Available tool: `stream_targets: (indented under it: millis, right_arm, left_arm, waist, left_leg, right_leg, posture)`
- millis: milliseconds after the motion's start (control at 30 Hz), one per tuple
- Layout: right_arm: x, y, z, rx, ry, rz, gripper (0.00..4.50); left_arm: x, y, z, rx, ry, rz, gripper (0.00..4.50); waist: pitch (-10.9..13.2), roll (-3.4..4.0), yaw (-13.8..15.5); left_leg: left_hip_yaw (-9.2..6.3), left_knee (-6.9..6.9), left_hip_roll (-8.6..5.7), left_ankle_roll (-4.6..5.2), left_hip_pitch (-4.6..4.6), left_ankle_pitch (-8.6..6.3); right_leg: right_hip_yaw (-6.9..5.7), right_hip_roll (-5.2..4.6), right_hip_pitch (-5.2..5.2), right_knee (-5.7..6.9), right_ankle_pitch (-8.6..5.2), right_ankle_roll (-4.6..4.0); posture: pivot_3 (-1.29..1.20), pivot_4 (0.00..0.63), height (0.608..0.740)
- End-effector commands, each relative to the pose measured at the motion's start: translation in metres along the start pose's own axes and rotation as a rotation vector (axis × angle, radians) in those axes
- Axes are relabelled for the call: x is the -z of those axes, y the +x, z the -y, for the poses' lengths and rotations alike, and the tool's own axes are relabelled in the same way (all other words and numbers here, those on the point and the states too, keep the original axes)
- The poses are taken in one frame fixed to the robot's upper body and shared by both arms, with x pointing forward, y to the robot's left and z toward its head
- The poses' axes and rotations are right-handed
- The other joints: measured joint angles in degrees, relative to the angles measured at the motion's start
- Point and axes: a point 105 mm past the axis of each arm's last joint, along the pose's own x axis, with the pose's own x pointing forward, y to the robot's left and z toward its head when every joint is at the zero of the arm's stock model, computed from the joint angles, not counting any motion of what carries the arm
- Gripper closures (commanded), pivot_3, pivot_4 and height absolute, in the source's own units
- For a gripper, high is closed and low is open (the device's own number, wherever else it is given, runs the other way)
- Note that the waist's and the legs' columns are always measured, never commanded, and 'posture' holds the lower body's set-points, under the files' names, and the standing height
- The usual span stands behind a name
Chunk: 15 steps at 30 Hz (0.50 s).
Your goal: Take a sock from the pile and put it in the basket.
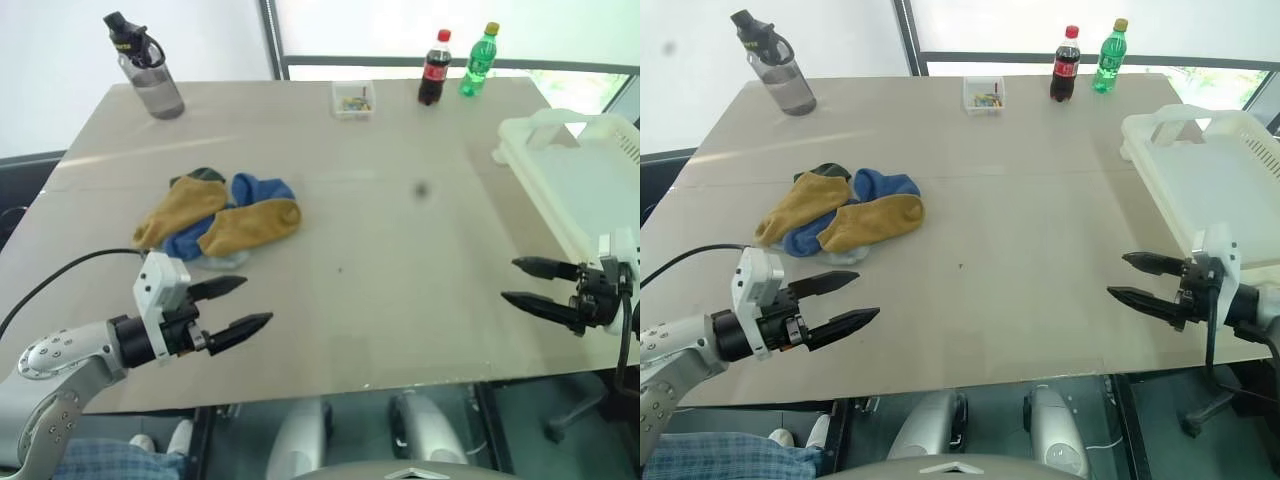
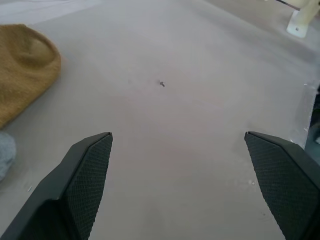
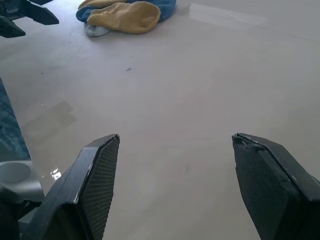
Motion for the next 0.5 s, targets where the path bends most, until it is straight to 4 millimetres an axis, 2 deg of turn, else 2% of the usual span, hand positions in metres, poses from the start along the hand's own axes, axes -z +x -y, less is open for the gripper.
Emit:
stream_targets:
  millis: [33, 167, 500]
  right_arm:
    - [-0.0091, -0.0026, 0.0007, 0.019, -0.057, 0.001, 0.82]
    - [-0.0116, -0.0029, 0.001, 0.026, -0.055, 0.005, 0.82]
    - [-0.012, -0.0013, -0.0002, 0.034, -0.051, 0.014, 0.82]
  left_arm:
    - [-0.0084, -0.0034, -0.001, -0.008, 0.036, 0.022, 0.01]
    - [-0.0159, -0.0038, -0.002, -0.003, 0.007, 0.045, 0.01]
    - [-0.0122, -0.0061, 0.0031, 0.009, -0.009, 0.024, 0.01]
  waist:
    - [0.0, 0.0, 0.02]
    - [0.0, 0.0, 0.04]
    - [0.0, 0.0, -0.04]
  left_leg:
    - [0.0, 0.0, 0.0, 0.0, 0.0, 0.0]
    - [-0.02, 0.03, -0.01, 0.0, 0.0, 0.0]
    - [-0.01, 0.05, -0.01, 0.0, 0.01, 0.0]
  right_leg:
    - [0.0, 0.0, 0.0, 0.0, 0.0, 0.0]
    - [-0.01, 0.0, 0.02, 0.01, 0.01, -0.01]
    - [-0.01, 0.0, 0.02, 0.03, 0.01, -0.01]
  posture:
    - [0.0, 0.15, 0.74]
    - [0.0, 0.15, 0.74]
    - [0.0, 0.15, 0.74]
